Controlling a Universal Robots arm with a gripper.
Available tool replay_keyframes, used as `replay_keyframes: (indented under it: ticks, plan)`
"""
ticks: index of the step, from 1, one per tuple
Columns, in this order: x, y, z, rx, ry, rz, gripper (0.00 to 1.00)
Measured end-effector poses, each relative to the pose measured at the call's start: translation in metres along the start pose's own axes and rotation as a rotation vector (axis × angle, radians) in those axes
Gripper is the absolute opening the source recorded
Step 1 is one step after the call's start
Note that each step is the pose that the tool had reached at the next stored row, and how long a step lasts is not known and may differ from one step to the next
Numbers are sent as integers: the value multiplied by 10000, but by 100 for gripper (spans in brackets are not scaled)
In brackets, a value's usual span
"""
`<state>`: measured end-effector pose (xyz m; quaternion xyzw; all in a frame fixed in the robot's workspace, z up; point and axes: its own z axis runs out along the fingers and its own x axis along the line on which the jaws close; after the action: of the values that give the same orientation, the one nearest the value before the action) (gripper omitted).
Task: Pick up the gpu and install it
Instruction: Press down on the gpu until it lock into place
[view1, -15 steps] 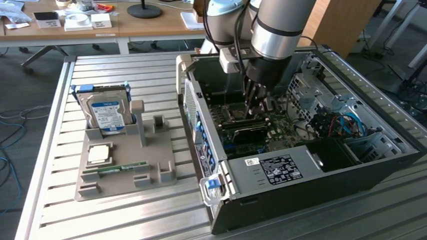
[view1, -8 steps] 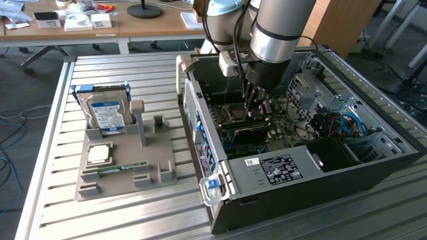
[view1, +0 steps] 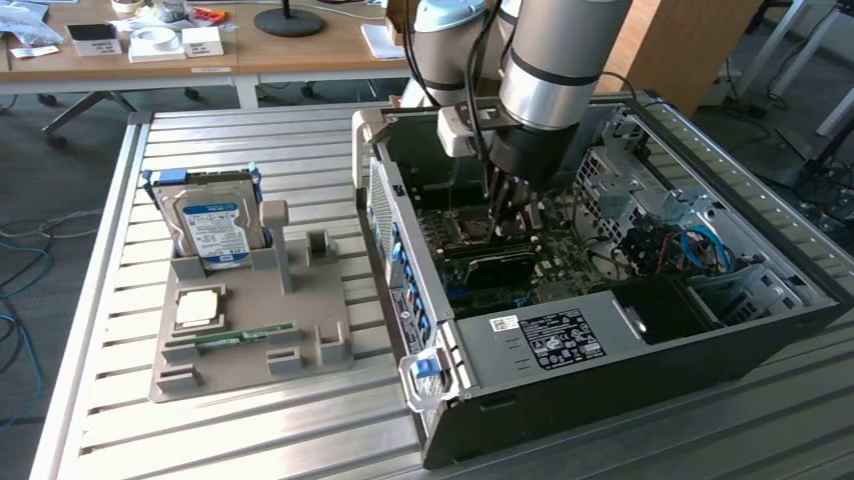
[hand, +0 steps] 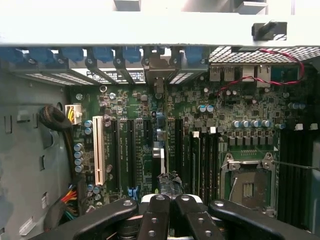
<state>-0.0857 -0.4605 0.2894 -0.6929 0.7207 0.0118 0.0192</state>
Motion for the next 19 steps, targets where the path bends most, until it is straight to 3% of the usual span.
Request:
replay_keyframes:
  ticks: [4,13,19]
  plan:
    - [3,1,62,0,0,0,11]
    - [-8,4,73,-1,-11,0,11]
    - [-8,8,136,-1,-10,5,11]
